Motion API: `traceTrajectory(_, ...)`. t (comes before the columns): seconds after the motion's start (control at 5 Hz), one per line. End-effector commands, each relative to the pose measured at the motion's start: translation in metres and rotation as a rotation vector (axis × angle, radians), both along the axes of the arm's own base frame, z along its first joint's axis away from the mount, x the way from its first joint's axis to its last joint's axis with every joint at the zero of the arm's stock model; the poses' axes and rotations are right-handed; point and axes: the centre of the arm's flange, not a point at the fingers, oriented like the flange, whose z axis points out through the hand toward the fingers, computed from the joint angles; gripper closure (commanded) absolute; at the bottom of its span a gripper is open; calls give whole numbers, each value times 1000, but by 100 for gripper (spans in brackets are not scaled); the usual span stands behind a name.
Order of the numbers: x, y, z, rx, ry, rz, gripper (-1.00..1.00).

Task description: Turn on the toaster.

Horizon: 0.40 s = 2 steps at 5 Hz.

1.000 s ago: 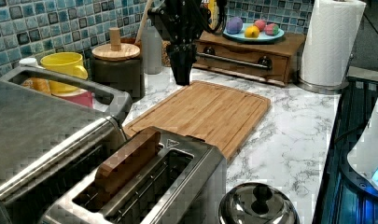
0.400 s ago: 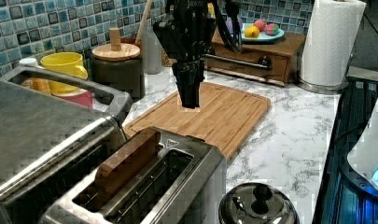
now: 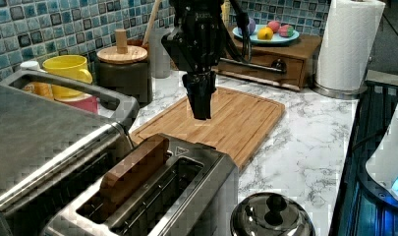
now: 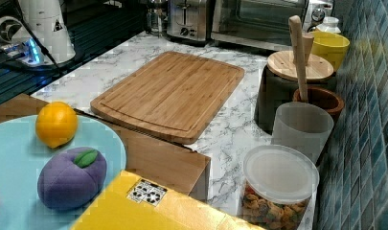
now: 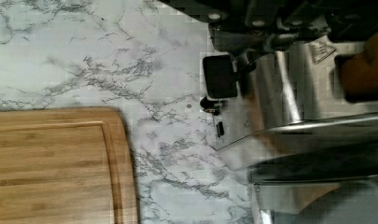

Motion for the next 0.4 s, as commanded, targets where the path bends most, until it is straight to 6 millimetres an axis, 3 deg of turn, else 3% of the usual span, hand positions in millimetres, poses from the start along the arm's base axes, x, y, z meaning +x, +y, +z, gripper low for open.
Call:
traceTrajectory(0.2,-10,-7,-33,45,21,3,100)
traceTrajectory(0.4,-9,-4,-38,62,40,15,100)
